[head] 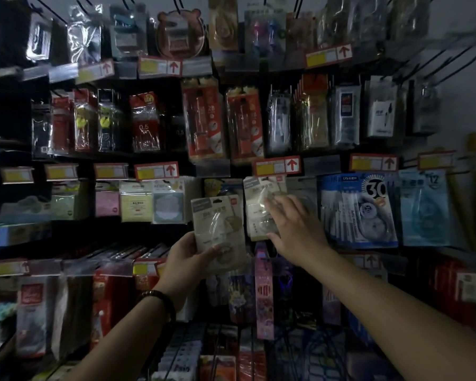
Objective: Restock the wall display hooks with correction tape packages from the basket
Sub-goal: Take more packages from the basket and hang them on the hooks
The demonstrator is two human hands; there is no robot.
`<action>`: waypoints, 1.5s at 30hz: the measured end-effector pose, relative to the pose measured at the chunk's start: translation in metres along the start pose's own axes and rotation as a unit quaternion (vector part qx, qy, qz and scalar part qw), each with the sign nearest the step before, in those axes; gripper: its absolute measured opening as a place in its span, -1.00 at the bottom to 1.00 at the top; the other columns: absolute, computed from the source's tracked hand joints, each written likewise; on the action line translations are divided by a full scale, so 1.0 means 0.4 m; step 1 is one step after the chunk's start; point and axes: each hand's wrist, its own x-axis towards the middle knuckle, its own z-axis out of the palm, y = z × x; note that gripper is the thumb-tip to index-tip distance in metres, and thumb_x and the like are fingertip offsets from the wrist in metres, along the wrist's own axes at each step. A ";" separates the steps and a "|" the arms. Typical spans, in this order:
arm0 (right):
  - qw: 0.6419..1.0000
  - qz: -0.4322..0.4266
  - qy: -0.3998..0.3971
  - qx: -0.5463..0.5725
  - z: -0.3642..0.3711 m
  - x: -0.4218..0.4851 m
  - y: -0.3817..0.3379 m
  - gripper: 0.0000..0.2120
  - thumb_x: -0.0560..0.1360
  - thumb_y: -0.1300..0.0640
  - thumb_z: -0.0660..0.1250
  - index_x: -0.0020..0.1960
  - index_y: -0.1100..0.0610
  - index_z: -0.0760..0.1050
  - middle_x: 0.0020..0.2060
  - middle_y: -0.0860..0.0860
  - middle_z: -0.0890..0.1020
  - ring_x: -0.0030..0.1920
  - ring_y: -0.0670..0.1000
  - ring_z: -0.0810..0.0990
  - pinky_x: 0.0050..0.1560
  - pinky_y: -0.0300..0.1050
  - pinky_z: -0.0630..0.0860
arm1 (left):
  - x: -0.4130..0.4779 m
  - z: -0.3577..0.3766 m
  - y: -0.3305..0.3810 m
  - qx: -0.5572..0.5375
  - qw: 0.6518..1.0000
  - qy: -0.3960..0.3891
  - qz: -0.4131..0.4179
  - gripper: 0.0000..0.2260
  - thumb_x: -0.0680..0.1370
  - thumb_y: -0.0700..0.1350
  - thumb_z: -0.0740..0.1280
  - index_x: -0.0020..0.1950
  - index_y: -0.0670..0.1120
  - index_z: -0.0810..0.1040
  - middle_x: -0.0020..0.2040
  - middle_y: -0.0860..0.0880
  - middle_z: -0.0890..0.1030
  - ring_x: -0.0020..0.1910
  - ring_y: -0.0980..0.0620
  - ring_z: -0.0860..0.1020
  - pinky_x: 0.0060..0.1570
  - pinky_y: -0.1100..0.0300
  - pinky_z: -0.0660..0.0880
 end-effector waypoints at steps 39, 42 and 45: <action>0.999 0.045 -0.024 0.002 -0.020 0.017 -0.038 -0.15 0.49 -0.04 0.49 0.64 0.01 0.11 0.44 0.06 0.35 0.45 0.13 0.28 0.29 0.12 0.50 | -0.008 0.081 -0.039 0.295 0.953 -0.028 0.067 -0.73 0.59 0.03 0.48 0.27 0.05 0.59 0.16 0.11 0.64 0.05 0.13 0.66 0.00 0.18 0.62; 0.998 0.055 -0.044 -0.002 -0.017 0.019 -0.039 -0.17 0.46 0.02 0.52 0.60 0.01 0.15 0.47 0.08 0.32 0.47 0.15 0.27 0.28 0.17 0.53 | -0.024 0.077 -0.040 0.340 0.935 -0.039 0.089 -0.78 0.61 0.05 0.44 0.23 0.05 0.60 0.14 0.10 0.64 0.01 0.18 0.63 -0.11 0.36 0.51; 0.994 0.079 -0.073 0.035 -0.020 -0.003 -0.049 -0.19 0.49 -0.05 0.50 0.60 0.01 0.15 0.59 0.12 0.15 0.58 0.19 0.16 0.41 0.23 0.45 | -0.060 0.064 -0.049 0.368 0.922 -0.066 0.099 -0.86 0.64 0.04 0.41 0.18 0.09 0.58 0.17 0.11 0.61 0.02 0.19 0.64 -0.14 0.40 0.53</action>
